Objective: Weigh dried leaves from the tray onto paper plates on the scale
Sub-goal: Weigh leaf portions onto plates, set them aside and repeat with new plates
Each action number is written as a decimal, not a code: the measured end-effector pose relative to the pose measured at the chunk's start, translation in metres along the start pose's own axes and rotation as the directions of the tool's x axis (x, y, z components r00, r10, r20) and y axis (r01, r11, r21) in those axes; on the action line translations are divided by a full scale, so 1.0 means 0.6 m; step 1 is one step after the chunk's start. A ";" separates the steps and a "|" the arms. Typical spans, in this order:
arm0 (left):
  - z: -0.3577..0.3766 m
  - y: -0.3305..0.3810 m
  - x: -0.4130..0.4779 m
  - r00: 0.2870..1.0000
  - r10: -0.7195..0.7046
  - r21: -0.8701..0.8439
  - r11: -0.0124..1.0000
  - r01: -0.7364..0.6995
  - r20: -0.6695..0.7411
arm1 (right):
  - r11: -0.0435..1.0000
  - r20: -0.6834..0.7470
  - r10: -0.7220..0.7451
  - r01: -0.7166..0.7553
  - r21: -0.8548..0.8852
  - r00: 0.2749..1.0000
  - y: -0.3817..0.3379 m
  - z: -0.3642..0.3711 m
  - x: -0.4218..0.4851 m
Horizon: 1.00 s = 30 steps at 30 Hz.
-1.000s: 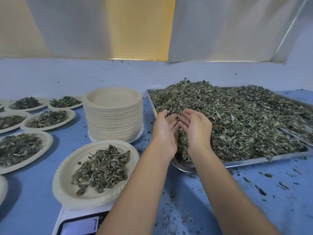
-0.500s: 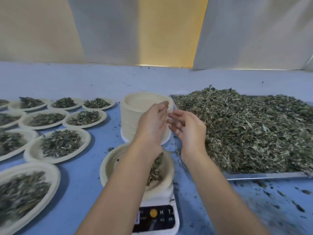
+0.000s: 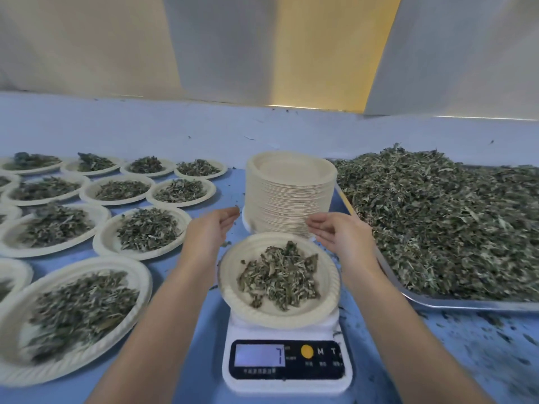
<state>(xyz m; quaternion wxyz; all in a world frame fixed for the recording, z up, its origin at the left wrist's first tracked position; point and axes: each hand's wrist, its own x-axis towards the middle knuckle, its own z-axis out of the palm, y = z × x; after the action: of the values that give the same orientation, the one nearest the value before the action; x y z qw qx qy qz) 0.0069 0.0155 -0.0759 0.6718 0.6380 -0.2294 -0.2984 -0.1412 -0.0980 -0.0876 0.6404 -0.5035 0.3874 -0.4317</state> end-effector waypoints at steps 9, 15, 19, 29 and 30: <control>0.006 -0.023 0.013 0.995 -0.090 -0.136 0.986 0.096 0.048 | 0.992 0.000 -0.007 0.007 0.128 1.000 0.022 -0.005 -0.004; -0.001 -0.016 0.010 0.991 -0.127 -0.122 0.984 0.130 0.036 | 0.978 0.004 0.013 -0.013 0.207 1.000 0.015 -0.004 -0.007; -0.014 -0.003 0.009 0.979 -0.184 -0.157 0.968 0.196 0.091 | 0.977 0.020 0.003 -0.007 0.212 1.000 0.000 0.008 -0.013; -0.093 0.079 0.020 0.981 -0.158 -0.268 0.946 0.183 0.110 | 0.970 0.143 -0.160 0.128 0.207 0.977 -0.041 0.098 -0.018; -0.105 0.088 0.020 0.984 -0.152 -0.280 0.944 0.172 0.093 | 0.973 0.155 -0.180 0.152 0.174 0.971 -0.045 0.113 -0.020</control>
<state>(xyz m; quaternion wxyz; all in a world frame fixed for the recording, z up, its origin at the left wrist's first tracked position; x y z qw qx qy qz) 0.0644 0.0529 -0.0292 0.7218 0.5397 -0.1541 -0.4049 -0.0864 -0.0687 -0.0475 0.6712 -0.5156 0.2518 -0.4693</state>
